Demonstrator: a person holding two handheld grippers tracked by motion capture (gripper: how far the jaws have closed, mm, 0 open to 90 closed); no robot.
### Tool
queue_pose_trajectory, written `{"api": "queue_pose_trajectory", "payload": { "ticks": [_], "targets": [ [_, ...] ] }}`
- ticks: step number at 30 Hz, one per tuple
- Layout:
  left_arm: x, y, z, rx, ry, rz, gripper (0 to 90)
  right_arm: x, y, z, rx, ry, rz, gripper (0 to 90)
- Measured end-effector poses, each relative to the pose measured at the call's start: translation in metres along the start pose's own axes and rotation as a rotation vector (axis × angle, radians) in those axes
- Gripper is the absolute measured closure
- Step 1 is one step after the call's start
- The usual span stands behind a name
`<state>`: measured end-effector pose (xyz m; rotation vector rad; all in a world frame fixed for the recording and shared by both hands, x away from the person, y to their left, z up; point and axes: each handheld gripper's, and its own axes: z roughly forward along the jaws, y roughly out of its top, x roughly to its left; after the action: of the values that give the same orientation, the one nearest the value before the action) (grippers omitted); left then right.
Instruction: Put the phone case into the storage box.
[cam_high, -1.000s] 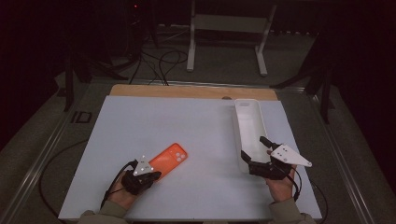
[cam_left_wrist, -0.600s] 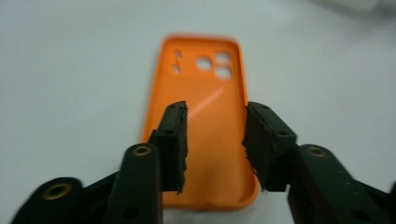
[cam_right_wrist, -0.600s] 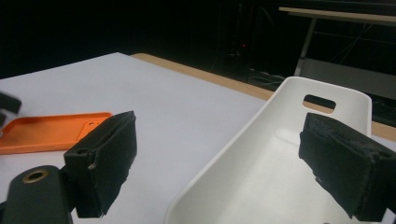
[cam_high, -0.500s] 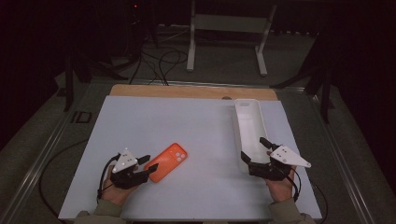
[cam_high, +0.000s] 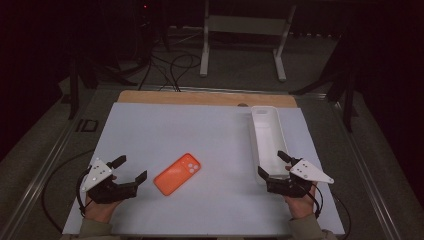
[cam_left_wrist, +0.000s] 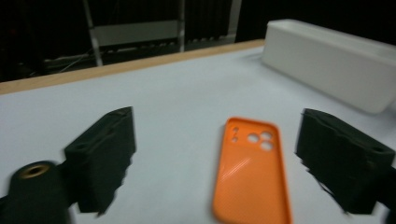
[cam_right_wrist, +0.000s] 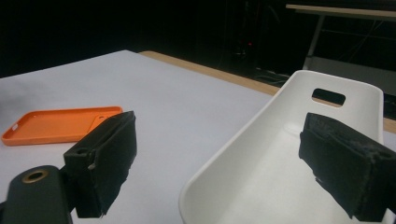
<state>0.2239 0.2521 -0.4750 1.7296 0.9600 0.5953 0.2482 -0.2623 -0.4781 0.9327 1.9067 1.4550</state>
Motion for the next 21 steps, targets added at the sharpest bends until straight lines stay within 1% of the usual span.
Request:
{"api": "queue_pose_trajectory", "payload": {
  "ticks": [3,7,15,21],
  "targets": [
    [0.0,0.0,-0.001,0.023,0.006,0.023,7.1,0.001,0.0,0.0,0.0,0.004,0.0,11.0],
    [-0.001,0.001,0.002,0.042,-0.001,0.034,5.9,0.001,-0.001,0.0,0.001,0.006,0.0,10.9],
    [-0.002,0.0,0.008,0.077,-0.016,0.027,5.9,0.0,-0.001,-0.002,-0.005,0.007,0.002,10.9],
    [-0.002,0.002,0.015,0.123,-0.029,0.033,6.4,0.001,-0.001,-0.002,-0.002,0.005,0.002,10.9]
  ]
}}
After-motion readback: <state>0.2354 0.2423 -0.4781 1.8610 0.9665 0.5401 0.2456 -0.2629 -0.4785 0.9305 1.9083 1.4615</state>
